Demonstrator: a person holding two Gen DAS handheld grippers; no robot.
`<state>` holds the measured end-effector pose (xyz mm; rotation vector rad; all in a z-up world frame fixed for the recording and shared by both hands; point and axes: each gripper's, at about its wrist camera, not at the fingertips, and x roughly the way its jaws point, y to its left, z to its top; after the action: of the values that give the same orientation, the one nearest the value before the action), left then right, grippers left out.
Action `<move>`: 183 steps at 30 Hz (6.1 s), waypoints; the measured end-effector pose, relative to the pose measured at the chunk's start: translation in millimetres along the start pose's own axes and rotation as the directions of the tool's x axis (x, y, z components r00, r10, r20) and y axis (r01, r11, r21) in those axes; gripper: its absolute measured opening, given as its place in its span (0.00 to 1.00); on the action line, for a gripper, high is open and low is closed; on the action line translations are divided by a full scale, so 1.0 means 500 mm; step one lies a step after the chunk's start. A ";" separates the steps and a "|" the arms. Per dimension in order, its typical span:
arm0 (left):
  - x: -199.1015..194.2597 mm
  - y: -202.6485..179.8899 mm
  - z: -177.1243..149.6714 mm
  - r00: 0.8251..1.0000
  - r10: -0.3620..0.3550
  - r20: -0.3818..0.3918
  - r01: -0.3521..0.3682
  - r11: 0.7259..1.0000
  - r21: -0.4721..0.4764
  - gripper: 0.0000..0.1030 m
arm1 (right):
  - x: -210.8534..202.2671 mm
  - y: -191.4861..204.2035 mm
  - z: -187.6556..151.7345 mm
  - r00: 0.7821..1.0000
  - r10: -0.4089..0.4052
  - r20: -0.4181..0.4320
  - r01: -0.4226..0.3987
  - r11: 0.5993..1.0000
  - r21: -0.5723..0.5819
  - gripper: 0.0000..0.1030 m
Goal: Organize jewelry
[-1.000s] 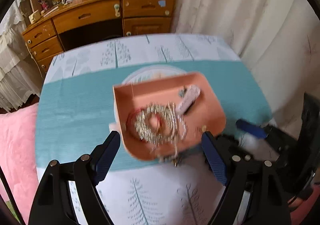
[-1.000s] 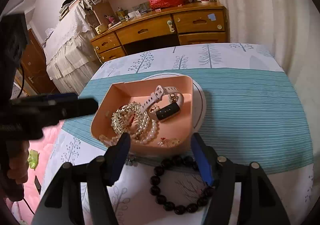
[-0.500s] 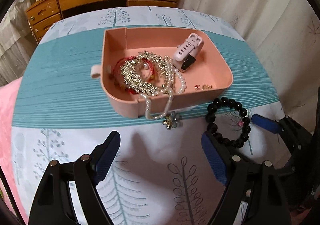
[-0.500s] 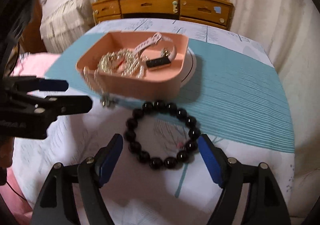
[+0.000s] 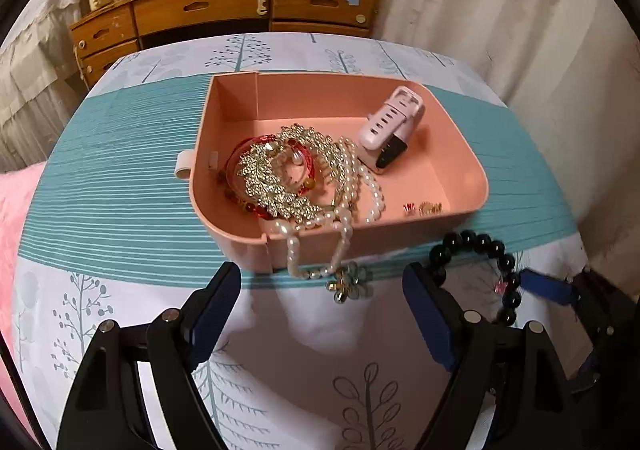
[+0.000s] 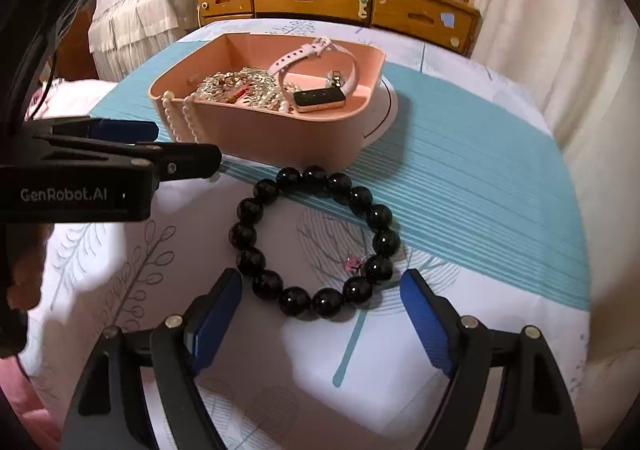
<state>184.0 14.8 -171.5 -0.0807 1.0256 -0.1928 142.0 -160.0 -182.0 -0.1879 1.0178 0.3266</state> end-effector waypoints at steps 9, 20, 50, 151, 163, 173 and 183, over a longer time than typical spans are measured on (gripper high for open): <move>0.007 0.038 0.003 1.000 0.018 -0.003 -0.018 0.990 -0.138 0.53 | -0.004 -0.001 0.005 1.000 -0.014 0.006 0.013 1.000 0.016 0.56; 0.004 0.070 -0.019 0.995 -0.096 0.019 0.098 0.951 -0.292 0.17 | -0.031 -0.044 0.004 0.995 0.094 -0.030 -0.088 0.984 0.157 0.17; -0.127 0.048 0.064 0.980 -0.105 0.170 0.136 0.974 -0.181 0.02 | -0.170 -0.037 0.153 0.939 0.292 0.179 -0.311 0.946 0.089 0.14; -0.073 -0.010 0.063 0.969 0.141 0.201 -0.135 0.990 -0.044 0.28 | -0.067 -0.001 0.165 0.965 0.126 0.230 -0.128 0.992 -0.006 0.18; -0.078 -0.022 0.050 0.970 0.199 0.143 -0.196 0.980 -0.032 0.89 | -0.041 -0.040 0.133 0.987 0.106 0.117 -0.119 0.987 0.104 0.65; -0.088 -0.012 -0.017 0.968 0.241 0.064 -0.242 0.970 0.009 0.90 | -0.019 -0.042 0.057 0.999 0.042 -0.026 -0.033 0.959 0.281 0.89; -0.166 0.091 -0.129 0.982 0.162 -0.095 -0.166 0.985 -0.036 0.90 | -0.052 0.057 -0.040 0.990 -0.019 -0.142 0.070 0.928 0.367 0.89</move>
<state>92.6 77.3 -142.0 -0.0270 1.1232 -0.0237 103.4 -144.1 -170.3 0.1116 1.1894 0.0751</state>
